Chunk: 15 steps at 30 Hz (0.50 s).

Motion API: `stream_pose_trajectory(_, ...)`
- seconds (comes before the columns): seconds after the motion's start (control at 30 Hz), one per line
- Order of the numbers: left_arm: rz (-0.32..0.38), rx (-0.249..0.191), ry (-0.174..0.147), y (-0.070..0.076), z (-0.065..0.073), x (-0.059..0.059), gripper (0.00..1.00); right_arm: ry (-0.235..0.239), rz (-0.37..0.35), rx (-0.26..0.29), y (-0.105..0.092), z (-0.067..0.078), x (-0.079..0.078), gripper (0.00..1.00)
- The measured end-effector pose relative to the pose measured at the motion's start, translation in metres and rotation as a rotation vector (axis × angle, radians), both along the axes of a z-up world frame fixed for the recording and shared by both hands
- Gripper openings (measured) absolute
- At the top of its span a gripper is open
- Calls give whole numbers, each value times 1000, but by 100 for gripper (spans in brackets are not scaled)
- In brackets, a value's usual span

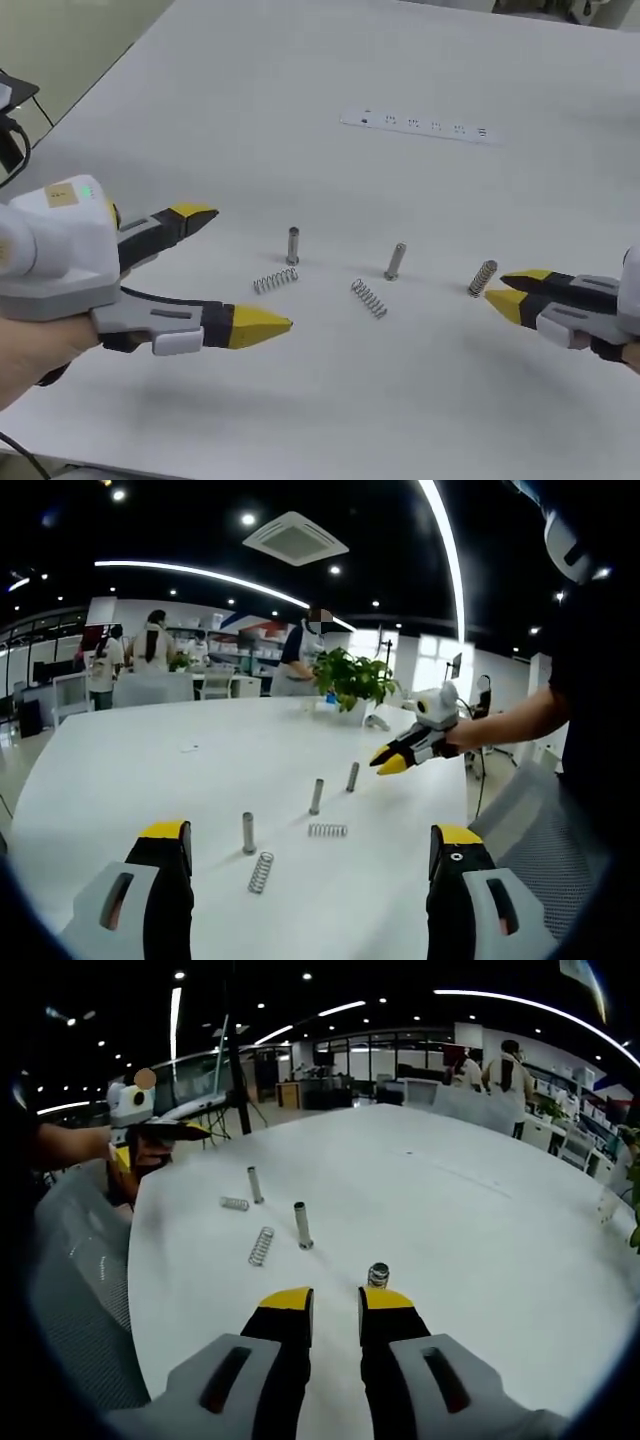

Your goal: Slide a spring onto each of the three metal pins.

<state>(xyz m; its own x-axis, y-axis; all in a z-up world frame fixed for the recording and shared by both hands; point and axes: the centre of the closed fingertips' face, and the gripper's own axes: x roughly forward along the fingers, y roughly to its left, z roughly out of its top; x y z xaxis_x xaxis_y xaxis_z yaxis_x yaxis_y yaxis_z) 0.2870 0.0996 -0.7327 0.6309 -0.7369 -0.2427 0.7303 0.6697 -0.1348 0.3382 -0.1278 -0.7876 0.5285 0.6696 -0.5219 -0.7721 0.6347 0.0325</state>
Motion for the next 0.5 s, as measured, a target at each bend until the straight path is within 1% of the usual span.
stream_pose_trajectory(0.2, -1, 6, 2, 1, -1, 0, 96, 9, 11, 4, 4, -3, -7, 15)
stream_pose_trajectory(0.5, -5, 13, 6, 2, -2, -1, 95, 31, 35, 0, 8, -9, -21, 15)
